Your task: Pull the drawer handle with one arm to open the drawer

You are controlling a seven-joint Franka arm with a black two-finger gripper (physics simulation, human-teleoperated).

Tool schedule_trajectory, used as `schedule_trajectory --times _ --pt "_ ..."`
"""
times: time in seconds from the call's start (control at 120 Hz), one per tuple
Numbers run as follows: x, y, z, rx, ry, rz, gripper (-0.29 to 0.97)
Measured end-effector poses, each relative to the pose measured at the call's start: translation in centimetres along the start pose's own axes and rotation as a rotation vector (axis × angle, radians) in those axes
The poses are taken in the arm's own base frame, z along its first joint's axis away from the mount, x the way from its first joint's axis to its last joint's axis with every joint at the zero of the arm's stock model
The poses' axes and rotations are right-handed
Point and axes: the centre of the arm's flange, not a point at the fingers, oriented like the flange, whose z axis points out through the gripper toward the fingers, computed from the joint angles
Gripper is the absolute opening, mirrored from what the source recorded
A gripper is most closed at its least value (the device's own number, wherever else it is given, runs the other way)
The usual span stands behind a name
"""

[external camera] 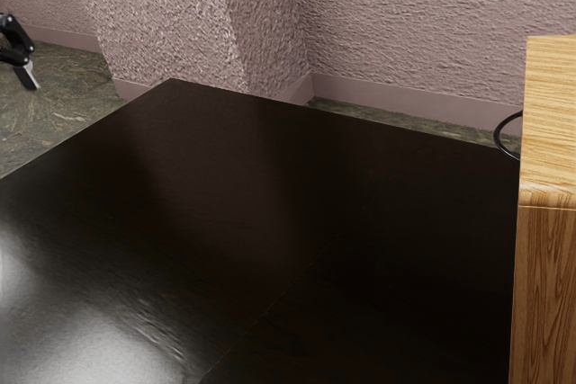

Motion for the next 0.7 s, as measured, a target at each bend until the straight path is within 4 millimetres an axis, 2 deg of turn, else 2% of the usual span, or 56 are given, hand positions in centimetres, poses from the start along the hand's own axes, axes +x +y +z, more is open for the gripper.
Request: schedule_trajectory --times 0.117,0.158,0.283,0.375,0.583,0.7 --pt "3.5 -0.4 -0.5 0.019 0.021 0.154 0.68" --pt "4.4 -0.7 -0.2 0.016 0.041 0.194 0.68" --pt "9.2 -1.6 1.0 -0.004 0.073 0.341 0.68" --pt "12.3 -2.0 1.1 0.019 0.082 0.450 0.68" --pt "16.7 -2.6 2.5 0.078 0.085 0.632 0.68" --pt "18.6 -3.4 3.4 0.130 0.147 0.726 0.68"
